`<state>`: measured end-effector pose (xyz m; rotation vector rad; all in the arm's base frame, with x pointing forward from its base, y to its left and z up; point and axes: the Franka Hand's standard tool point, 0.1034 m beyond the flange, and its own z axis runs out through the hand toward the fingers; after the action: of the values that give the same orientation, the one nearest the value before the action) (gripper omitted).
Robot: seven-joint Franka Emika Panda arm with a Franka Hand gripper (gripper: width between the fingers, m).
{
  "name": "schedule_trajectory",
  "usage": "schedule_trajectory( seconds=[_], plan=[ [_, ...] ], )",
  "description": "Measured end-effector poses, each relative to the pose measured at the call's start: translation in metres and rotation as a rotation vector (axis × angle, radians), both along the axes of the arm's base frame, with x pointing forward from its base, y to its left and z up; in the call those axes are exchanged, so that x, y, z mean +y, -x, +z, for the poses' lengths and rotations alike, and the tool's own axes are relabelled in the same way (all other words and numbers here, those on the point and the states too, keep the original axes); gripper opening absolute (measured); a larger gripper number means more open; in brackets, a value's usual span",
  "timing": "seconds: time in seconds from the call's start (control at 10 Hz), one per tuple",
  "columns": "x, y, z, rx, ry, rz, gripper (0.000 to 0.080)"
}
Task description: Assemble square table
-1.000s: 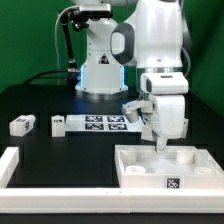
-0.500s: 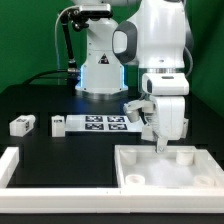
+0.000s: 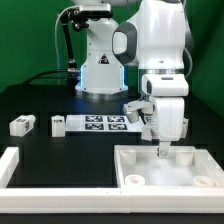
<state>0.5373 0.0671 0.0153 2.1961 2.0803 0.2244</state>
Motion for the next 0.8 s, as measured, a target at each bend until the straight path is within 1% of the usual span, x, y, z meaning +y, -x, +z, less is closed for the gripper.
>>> schedule_trajectory(
  seconds=[0.1,0.7,0.8],
  plan=[
    [0.0000,0.0001,-0.0001,0.000,0.000,0.000,0.0644],
    [-0.0005,0.0004,0.0001,0.002,0.001,-0.001,0.0649],
    [-0.0035,0.0020,0.0093,0.023,0.014,-0.019,0.0649]
  ],
)
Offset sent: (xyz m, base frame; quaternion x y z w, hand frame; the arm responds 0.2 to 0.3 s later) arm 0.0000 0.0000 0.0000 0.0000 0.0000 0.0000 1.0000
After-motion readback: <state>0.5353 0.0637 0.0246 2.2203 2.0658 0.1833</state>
